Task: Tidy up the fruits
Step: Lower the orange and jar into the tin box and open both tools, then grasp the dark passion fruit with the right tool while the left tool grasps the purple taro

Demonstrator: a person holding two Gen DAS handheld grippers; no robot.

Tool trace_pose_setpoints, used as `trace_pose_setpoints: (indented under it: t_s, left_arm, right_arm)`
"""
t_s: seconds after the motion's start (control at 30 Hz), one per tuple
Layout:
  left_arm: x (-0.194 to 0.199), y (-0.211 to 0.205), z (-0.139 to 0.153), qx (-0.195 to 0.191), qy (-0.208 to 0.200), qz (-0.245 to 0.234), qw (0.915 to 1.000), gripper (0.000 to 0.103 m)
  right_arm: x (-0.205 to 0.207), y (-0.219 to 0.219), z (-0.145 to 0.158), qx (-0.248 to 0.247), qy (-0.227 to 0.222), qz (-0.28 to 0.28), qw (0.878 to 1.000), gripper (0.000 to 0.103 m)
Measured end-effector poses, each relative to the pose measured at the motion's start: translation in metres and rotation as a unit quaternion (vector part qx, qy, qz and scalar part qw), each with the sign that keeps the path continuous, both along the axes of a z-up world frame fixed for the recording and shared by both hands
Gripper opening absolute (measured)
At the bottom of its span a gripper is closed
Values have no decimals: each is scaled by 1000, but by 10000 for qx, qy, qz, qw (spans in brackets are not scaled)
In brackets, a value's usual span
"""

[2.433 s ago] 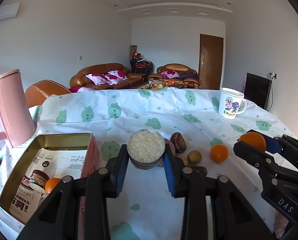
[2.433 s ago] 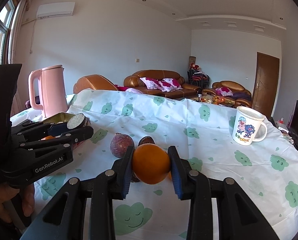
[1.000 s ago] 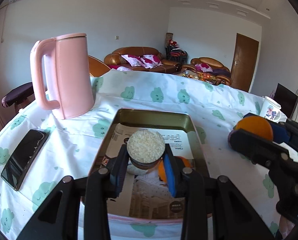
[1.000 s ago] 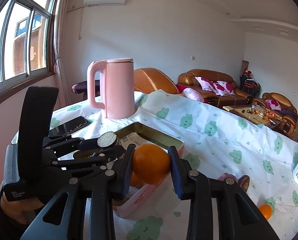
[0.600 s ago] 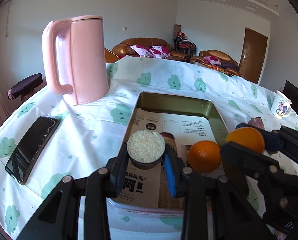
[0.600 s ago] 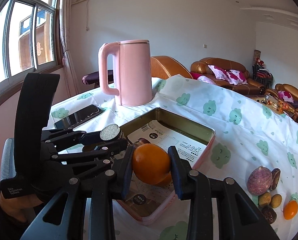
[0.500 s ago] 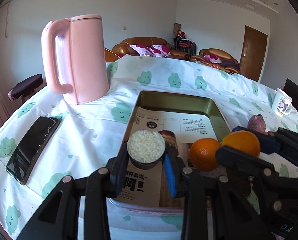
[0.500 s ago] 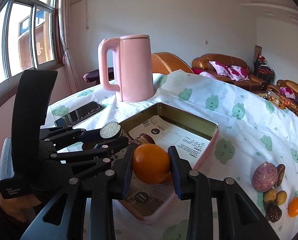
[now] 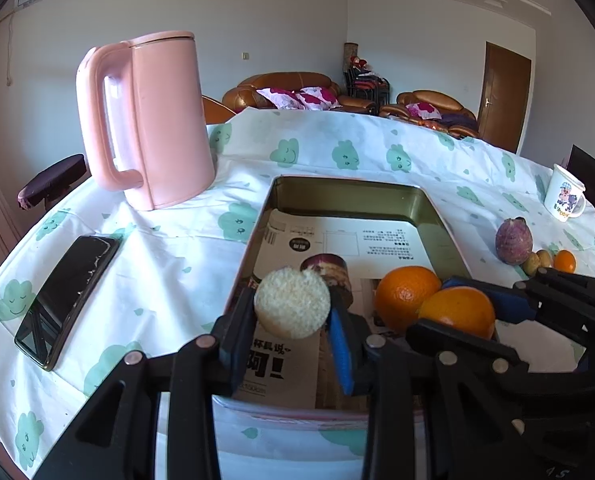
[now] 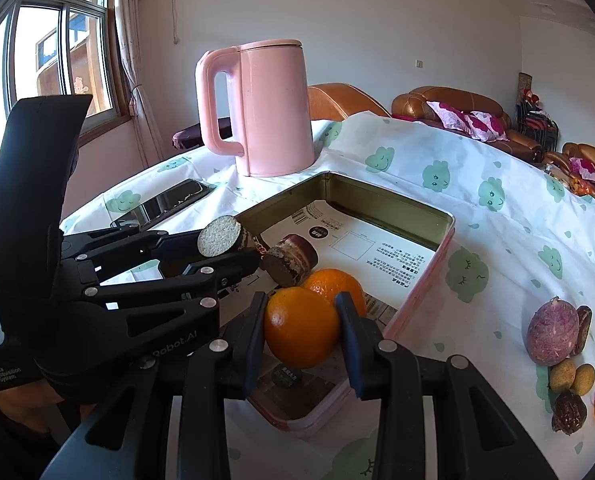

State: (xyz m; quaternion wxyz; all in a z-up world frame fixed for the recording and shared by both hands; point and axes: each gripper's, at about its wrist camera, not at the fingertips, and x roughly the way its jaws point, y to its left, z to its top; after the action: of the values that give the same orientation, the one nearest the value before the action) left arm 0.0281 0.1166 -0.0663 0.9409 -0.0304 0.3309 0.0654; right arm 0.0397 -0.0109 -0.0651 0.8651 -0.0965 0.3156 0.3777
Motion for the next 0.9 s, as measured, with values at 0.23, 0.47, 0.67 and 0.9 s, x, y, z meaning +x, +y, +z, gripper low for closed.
trace_pose_setpoints:
  t_s: [0.23, 0.47, 0.67, 0.9]
  left_arm:
    - [-3, 4, 4, -251, -14, -4, 9997, 53]
    - [-10, -2, 13, -248, -192, 13, 9995, 81]
    - [-11, -23, 30, -231, -401, -100, 9989, 97]
    - [3, -77, 39, 29, -427, -534, 9977, 97]
  right_arm:
    - [3, -10, 3, 200, 48, -99, 9997, 52]
    - [0, -32, 12, 364, -59, -378, 9986, 65]
    - [-5, -68, 22, 306, -345, -677, 9966, 69]
    - [4, -145, 17, -113, -532, -1643, 9849, 69]
